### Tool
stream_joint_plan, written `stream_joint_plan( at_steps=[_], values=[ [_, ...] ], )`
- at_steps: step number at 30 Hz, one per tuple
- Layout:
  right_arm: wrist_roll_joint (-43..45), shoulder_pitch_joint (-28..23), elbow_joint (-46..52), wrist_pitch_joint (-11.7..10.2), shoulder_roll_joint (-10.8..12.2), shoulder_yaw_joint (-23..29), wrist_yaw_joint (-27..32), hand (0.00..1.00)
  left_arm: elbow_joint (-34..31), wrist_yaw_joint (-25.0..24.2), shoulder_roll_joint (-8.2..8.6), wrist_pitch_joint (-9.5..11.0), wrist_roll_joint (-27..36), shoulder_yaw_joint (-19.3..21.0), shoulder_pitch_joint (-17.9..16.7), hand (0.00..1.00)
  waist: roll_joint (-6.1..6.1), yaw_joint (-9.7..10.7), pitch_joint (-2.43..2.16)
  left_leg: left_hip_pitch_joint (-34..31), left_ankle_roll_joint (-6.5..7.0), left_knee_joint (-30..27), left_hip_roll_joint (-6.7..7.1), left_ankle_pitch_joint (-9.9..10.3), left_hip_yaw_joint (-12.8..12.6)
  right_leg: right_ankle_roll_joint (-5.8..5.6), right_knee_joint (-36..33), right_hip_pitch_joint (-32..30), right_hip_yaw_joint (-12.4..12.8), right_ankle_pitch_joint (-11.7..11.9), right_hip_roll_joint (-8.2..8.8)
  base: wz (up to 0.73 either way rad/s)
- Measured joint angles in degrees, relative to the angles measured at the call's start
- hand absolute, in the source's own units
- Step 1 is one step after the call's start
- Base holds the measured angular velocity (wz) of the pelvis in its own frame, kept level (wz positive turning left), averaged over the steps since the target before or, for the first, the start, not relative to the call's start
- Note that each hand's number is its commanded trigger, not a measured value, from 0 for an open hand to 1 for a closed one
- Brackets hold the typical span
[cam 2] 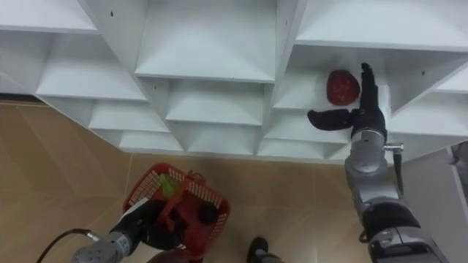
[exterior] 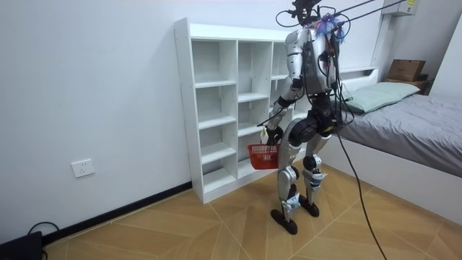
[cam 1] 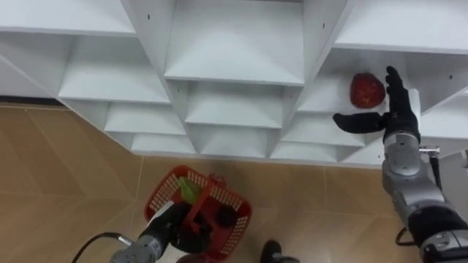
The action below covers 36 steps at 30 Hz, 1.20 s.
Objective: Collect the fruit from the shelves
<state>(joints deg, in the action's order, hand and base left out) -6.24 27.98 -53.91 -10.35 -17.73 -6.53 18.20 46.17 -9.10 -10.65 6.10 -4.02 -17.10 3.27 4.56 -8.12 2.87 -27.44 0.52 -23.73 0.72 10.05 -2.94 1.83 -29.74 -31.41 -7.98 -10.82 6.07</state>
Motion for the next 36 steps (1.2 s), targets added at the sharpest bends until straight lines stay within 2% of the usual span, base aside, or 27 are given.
stream_joint_plan(
  at_steps=[8, 19, 26, 36],
  values=[
    [1.1, 3.5, 0.1, 1.1, 0.0, -0.1, 2.3, 0.0, 0.0, 1.3, 0.24, -1.2, 0.0, -1.4, 0.4, 1.0, 0.01, -0.1, 0.01, -0.3, 0.03, 0.5, -0.01, 0.0, -0.3, -0.08, 0.2, -0.5, 0.1, -0.1, -0.01, 0.0],
    [-0.2, 3.8, 0.0, 1.7, -0.3, -1.2, 4.4, 0.0, 0.0, 2.8, 0.24, -1.6, 0.1, -2.4, 0.9, 1.0, 0.16, 0.0, 0.19, -0.9, 0.04, 0.5, -0.07, 0.0, -0.2, -0.11, 0.9, -1.0, 0.0, -0.1, -0.03, 0.0],
    [-0.1, 4.4, 0.0, 1.7, -0.9, -1.2, 4.4, 0.0, 0.0, 2.8, 0.4, -1.7, 0.0, -2.4, 0.9, 1.0, 0.28, 0.0, 0.6, -1.4, 0.06, 0.5, -0.29, 0.0, -0.2, -0.11, 0.9, -1.4, 0.1, -0.1, 0.01, 0.0],
    [0.1, 4.6, -1.4, 2.0, -0.9, -1.2, 4.1, 0.0, -0.1, 3.4, 0.47, -2.0, 0.0, -2.3, 1.8, 1.0, 0.4, 0.0, 0.69, -1.9, 0.06, 0.4, -0.4, 0.0, -0.2, -0.12, 1.2, -1.7, -0.1, -0.1, -0.04, 0.0]
  ],
)
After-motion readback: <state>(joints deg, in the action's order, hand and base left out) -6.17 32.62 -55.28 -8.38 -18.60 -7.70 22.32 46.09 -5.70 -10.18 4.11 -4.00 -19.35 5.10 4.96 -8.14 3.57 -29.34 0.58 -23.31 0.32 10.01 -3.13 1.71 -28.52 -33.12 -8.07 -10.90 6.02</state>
